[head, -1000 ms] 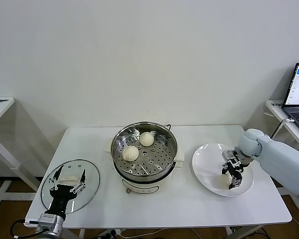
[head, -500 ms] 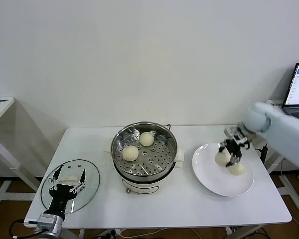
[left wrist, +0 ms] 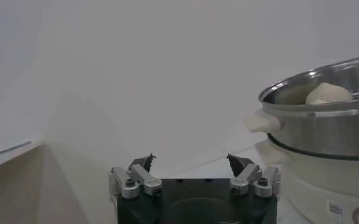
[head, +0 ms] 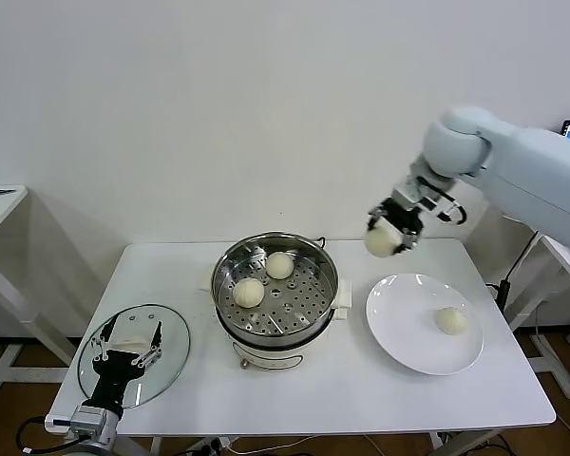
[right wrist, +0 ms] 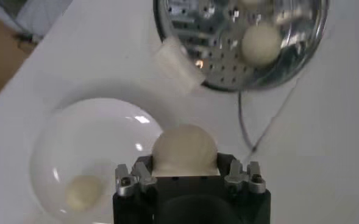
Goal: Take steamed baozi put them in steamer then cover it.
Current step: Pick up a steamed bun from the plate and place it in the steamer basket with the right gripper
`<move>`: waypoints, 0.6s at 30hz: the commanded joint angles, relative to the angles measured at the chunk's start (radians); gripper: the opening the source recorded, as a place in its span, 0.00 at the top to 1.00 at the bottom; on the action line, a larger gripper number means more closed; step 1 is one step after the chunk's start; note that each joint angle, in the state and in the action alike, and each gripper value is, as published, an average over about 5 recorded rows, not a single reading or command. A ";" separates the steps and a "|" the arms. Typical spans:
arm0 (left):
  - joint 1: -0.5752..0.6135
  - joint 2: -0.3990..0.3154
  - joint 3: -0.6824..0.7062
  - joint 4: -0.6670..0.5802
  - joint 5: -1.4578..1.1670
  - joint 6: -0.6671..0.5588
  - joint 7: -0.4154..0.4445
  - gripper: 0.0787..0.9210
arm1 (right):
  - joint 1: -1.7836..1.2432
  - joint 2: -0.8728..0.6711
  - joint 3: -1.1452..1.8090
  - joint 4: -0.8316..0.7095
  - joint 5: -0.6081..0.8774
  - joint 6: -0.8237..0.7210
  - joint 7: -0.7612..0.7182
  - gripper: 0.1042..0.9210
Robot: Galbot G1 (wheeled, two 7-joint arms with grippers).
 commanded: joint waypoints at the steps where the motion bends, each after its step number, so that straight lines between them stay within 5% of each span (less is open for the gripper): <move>1: -0.005 0.001 -0.006 0.013 -0.003 -0.003 0.003 0.12 | 0.095 0.230 -0.094 0.031 -0.115 0.228 0.114 0.29; 18: -0.022 0.009 -0.016 0.039 -0.021 -0.003 0.014 0.12 | -0.045 0.351 -0.149 0.036 -0.152 0.338 0.159 0.29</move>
